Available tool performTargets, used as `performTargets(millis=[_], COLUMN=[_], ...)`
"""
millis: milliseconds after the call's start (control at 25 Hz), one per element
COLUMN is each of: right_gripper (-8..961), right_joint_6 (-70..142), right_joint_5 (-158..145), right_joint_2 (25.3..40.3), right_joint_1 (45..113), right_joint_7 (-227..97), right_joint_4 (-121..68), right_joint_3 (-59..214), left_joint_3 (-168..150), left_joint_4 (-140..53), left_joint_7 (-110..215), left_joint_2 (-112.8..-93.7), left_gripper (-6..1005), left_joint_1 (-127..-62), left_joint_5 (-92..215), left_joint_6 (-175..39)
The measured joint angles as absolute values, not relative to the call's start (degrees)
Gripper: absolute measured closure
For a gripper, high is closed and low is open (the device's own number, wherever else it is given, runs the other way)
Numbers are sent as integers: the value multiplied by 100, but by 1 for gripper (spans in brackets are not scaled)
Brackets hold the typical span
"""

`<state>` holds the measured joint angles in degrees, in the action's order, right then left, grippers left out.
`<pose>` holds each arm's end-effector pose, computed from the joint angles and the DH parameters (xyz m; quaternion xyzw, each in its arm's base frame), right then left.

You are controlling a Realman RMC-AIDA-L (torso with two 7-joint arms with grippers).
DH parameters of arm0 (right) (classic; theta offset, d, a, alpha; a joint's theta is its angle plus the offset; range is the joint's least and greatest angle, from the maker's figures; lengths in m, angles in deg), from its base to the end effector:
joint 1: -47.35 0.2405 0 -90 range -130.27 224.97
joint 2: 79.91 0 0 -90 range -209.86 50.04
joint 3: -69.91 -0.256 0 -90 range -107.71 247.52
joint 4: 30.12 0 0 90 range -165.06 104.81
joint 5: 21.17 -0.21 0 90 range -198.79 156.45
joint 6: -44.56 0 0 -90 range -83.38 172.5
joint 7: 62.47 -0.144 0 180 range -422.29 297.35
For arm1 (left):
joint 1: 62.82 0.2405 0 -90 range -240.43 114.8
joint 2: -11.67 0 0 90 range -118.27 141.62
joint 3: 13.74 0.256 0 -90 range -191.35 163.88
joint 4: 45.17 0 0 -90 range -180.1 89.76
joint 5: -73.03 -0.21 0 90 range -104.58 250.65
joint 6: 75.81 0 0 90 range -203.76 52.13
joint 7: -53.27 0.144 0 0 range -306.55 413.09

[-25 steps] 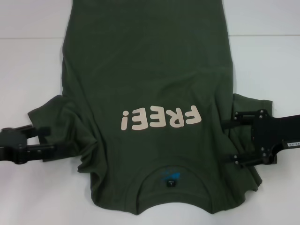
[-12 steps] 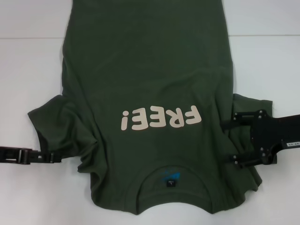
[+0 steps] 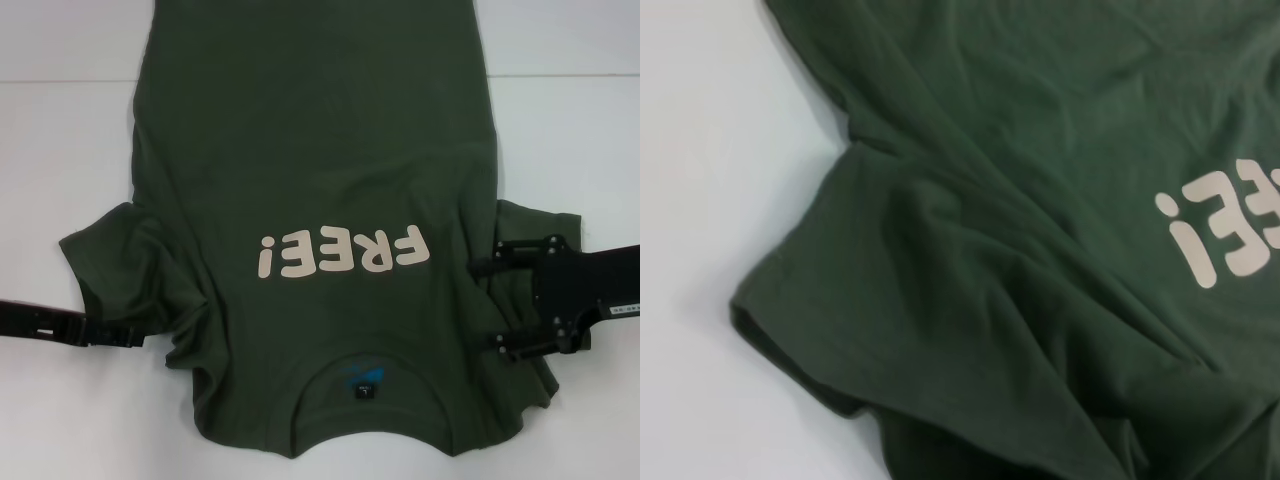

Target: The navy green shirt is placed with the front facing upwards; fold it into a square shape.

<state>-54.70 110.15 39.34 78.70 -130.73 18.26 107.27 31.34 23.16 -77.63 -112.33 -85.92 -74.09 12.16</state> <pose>0.2655 0.3161 0.0176 -0.9888 0.0562 0.1154 0.0759 -0.3046 0.3094 0.0352 -0.8303 -0.5222 0.0185 0.1939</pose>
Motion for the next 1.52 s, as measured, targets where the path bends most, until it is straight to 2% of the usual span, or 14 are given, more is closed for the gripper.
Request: performTargets(millis=[1160,1520], right_gripper=[89,89], right_joint_6=[-5475,-5425], right_joint_5=[11014,11009], right_joint_2=[3945,3942], right_joint_1=[7838,7823], right_joint_7=[-12935,-12933], right_joint_4=[1739,1680], right_joint_3=[10776,10759], left_joint_3=[3659,3718], left_joint_4=[2177,2170], left_joint_7=[-7654,-7507], left_joint_2=[-11230,-11238], left_gripper=[150,483], left_joint_1=[-8526,-8465], left_joint_5=[-7547,-7583], left_joint_6=[399,301])
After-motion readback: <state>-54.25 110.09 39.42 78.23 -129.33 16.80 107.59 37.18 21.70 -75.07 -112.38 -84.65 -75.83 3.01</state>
